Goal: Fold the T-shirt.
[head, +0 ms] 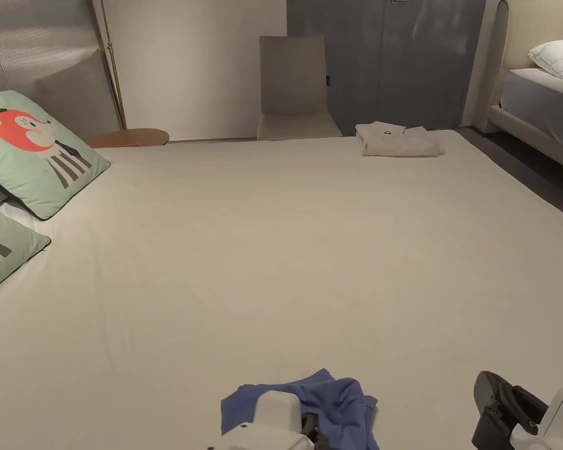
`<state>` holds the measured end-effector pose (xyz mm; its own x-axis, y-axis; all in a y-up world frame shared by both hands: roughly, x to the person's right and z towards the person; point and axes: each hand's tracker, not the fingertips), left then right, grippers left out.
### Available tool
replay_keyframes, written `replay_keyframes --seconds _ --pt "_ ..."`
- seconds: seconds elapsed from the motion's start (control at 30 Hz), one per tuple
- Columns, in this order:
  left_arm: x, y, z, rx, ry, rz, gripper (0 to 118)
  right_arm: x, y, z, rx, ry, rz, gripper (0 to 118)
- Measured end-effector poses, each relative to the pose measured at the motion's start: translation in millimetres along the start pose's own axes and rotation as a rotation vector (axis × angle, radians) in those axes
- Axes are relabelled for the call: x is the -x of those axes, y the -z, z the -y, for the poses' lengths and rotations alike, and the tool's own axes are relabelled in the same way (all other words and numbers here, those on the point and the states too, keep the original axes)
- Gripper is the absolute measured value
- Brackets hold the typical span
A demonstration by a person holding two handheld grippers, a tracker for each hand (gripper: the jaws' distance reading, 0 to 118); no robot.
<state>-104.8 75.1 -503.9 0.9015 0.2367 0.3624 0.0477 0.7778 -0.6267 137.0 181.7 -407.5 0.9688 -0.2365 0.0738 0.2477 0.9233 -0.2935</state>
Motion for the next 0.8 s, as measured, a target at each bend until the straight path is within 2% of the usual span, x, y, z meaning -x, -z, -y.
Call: replay_keyframes --seconds 0.1,0.3,0.47,0.6,0.7,0.8 --pt "-28.8 17.4 5.1 0.019 0.071 0.024 0 -9.8 -4.2 -1.3 -0.008 0.007 0.024 1" --pt "-49.1 41.8 -5.4 0.055 0.04 0.061 0 -28.6 -9.6 -1.6 -0.015 0.029 0.071 1" --pt "-66.2 51.7 -6.8 0.101 0.072 0.089 0 -36.0 -9.7 0.4 -0.01 0.049 0.091 1" --pt "-81.6 52.7 -3.0 0.184 0.072 0.245 0 -35.6 -9.4 0.1 -0.01 0.054 0.094 1" --pt "-80.6 37.9 -8.6 0.132 0.048 0.257 0 -34.8 -9.5 -1.9 -0.013 0.041 0.091 1" --pt "-55.9 10.1 -30.1 0.029 -0.037 0.268 0 -31.8 -3.8 -5.7 -0.011 0.025 0.082 1"
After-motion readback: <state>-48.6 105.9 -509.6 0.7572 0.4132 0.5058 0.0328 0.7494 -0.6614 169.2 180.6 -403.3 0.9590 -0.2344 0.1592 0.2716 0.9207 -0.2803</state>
